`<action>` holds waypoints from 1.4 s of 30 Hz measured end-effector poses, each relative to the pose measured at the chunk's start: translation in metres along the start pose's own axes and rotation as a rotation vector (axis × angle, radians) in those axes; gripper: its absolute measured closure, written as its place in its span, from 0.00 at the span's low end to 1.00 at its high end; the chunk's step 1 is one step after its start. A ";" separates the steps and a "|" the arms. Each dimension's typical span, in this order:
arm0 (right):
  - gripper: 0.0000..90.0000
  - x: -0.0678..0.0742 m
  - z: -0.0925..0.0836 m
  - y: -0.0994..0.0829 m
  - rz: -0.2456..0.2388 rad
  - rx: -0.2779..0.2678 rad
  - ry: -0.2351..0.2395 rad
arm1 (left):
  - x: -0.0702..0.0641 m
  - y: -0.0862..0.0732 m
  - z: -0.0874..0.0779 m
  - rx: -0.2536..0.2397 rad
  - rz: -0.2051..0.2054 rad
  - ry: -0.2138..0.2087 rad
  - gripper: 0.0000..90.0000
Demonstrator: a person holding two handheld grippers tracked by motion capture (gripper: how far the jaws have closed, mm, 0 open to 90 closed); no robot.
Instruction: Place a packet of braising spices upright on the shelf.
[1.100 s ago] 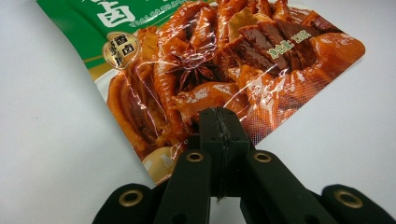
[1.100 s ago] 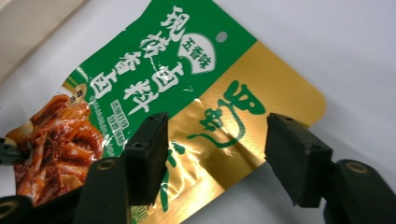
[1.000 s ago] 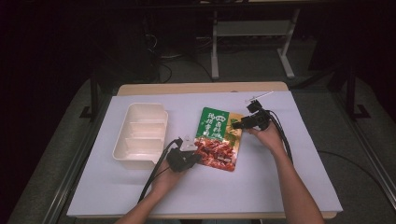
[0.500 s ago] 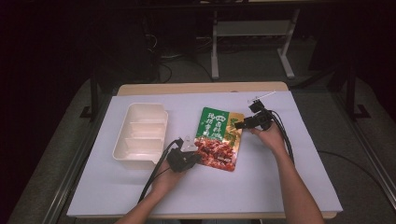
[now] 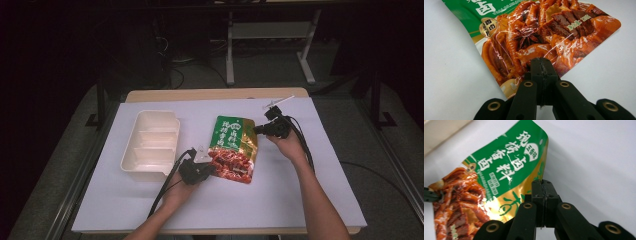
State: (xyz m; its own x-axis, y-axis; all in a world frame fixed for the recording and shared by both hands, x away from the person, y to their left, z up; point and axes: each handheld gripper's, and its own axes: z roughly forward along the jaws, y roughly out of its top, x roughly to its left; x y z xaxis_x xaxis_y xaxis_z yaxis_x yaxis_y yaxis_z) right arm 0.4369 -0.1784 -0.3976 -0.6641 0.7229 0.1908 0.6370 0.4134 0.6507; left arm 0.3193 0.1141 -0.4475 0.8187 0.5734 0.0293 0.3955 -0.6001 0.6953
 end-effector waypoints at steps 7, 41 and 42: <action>1.00 0.003 -0.014 0.002 0.028 -0.061 0.102 | -0.001 0.000 0.000 -0.001 0.004 0.004 1.00; 0.99 0.005 0.029 -0.002 0.045 0.022 0.209 | 0.002 -0.006 -0.008 -0.048 -0.013 -0.028 0.96; 0.99 0.007 0.025 -0.001 0.040 0.012 0.211 | 0.001 -0.007 -0.015 -0.072 -0.021 -0.036 0.95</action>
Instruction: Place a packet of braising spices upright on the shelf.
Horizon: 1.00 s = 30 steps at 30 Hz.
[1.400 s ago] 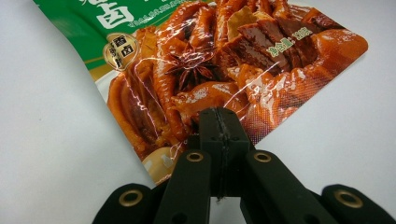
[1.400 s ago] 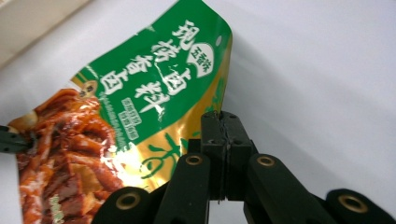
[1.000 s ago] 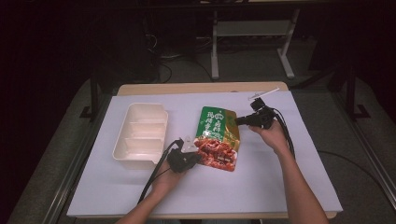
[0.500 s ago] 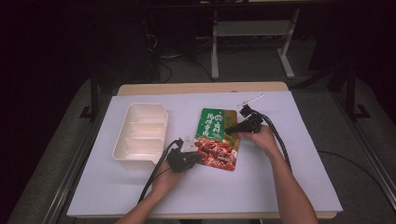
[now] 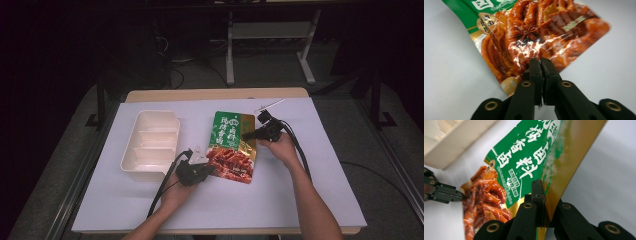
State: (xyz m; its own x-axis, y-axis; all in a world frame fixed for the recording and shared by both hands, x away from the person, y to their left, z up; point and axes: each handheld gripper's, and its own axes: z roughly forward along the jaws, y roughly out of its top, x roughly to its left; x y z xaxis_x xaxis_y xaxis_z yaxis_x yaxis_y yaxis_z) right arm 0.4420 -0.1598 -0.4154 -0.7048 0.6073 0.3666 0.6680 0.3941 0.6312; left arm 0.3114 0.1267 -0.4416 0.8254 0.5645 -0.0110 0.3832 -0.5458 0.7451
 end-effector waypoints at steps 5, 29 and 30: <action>0.99 0.010 -0.012 0.003 -0.026 -0.043 0.014 | -0.004 0.000 -0.013 -0.039 0.012 -0.019 0.89; 0.99 0.064 -0.054 0.020 -0.141 -0.143 0.015 | -0.022 -0.018 -0.058 -0.112 0.050 -0.138 0.68; 0.99 0.067 -0.055 0.021 -0.148 -0.144 0.013 | -0.023 -0.019 -0.060 -0.116 0.053 -0.138 0.68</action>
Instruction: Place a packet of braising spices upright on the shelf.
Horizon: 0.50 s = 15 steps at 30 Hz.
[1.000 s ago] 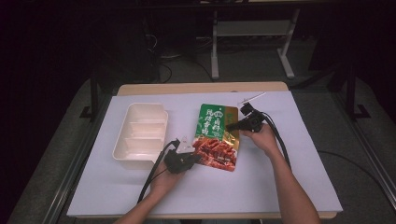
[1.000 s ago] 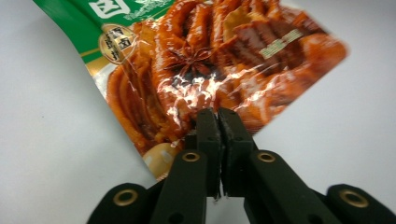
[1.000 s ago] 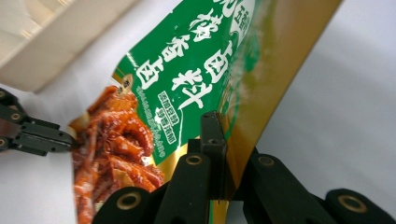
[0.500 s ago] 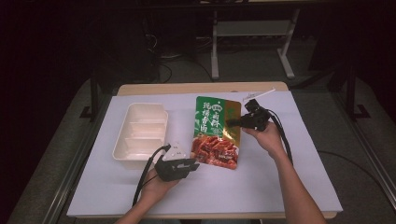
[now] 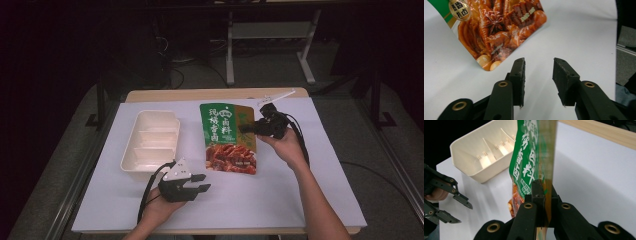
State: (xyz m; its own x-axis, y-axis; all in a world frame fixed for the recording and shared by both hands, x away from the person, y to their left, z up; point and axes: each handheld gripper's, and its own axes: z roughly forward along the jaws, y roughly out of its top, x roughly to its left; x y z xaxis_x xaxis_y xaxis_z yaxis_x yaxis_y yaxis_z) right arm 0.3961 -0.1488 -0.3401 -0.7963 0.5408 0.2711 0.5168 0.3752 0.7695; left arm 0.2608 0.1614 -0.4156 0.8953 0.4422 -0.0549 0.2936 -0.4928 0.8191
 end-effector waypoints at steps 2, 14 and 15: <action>0.99 0.005 -0.002 0.004 -0.016 -0.004 0.004 | -0.001 -0.001 -0.002 -0.003 0.004 -0.007 0.65; 1.00 0.022 -0.011 0.014 -0.040 -0.034 -0.019 | -0.010 -0.013 -0.009 -0.010 0.007 -0.022 0.55; 1.00 0.023 -0.011 0.014 -0.042 -0.037 -0.019 | -0.012 -0.015 -0.009 -0.010 0.010 -0.023 0.55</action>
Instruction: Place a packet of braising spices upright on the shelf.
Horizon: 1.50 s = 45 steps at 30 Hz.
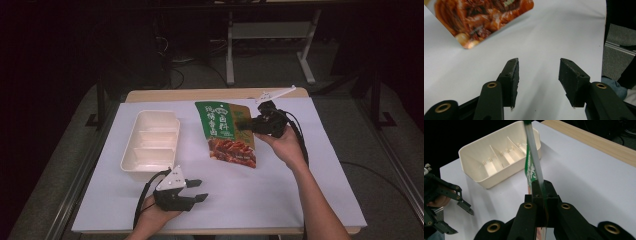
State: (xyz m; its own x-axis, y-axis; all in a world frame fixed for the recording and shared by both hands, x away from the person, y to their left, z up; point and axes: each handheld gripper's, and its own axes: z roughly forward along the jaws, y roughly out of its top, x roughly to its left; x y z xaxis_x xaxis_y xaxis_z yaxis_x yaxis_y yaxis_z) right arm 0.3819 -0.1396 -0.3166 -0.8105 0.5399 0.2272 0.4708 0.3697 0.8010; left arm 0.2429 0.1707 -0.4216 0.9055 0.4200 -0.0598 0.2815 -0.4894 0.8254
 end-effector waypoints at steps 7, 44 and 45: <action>1.00 0.008 0.001 0.010 -0.006 -0.007 -0.003 | -0.002 -0.004 -0.003 0.000 0.008 -0.004 0.53; 1.00 0.044 0.010 0.073 -0.072 -0.099 0.080 | -0.006 -0.014 -0.008 -0.016 0.040 -0.001 0.40; 1.00 0.047 0.011 0.077 -0.080 -0.100 0.082 | -0.006 -0.014 -0.009 -0.015 0.040 0.000 0.39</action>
State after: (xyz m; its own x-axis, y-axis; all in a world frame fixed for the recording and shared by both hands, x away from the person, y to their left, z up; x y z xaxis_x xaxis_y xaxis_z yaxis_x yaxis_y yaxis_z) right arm 0.3841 -0.0776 -0.2507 -0.8718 0.4464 0.2018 0.3698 0.3296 0.8687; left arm 0.2312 0.1814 -0.4276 0.9160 0.4003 -0.0263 0.2399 -0.4941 0.8356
